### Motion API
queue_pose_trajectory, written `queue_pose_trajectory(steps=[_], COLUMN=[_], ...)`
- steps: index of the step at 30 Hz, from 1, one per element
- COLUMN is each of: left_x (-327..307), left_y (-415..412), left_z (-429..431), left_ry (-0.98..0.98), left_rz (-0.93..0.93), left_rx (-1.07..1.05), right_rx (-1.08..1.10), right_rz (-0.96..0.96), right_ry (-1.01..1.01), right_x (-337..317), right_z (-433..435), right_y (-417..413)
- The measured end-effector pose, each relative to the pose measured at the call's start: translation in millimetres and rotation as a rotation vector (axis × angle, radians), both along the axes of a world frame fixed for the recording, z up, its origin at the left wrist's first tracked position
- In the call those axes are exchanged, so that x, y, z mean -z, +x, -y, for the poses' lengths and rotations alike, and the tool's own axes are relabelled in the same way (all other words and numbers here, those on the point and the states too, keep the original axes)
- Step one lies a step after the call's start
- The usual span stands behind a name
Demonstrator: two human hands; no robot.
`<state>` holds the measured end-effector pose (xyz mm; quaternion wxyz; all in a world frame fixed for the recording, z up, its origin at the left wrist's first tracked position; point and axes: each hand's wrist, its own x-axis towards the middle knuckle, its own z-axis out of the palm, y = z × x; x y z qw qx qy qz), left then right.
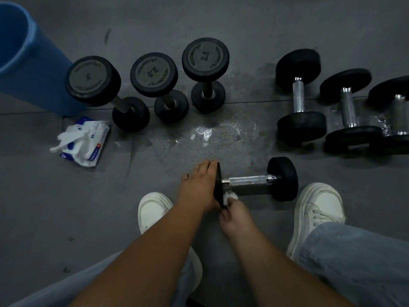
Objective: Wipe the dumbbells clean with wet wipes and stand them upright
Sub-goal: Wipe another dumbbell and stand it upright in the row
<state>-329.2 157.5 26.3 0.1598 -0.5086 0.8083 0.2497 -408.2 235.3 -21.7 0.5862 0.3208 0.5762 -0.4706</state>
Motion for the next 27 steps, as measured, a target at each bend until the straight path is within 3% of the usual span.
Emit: queue_pose_trajectory(steps=[6, 18, 20, 23, 25, 27], left_x=[2.4, 3.7, 3.2, 3.8, 3.3, 2.9], left_y=[-0.1, 0.6, -0.2, 0.3, 0.6, 0.2], left_z=[-3.1, -7.8, -6.8, -4.8, -6.5, -6.4], left_ry=[-0.021, -0.026, -0.026, -0.007, -0.005, 0.000], left_rz=[-0.031, -0.035, -0.032, -0.015, -0.010, -0.018], left_rx=[-0.026, -0.036, -0.034, -0.019, -0.021, -0.030], right_rx=[0.027, -0.035, -0.074, -0.297, -0.706, -1.256], right_rz=[-0.033, -0.007, -0.079, -0.486, -1.045, -1.580], right_ry=[-0.095, -0.086, -0.079, -0.161, -0.239, -0.203], right_x=[-10.9, -25.6, -28.8, -38.7, -35.5, -23.7], right_z=[14.9, 20.2, 16.6, -3.0, -4.4, 8.6], right_y=[9.2, 4.5, 3.5, -8.2, -27.0, -41.4])
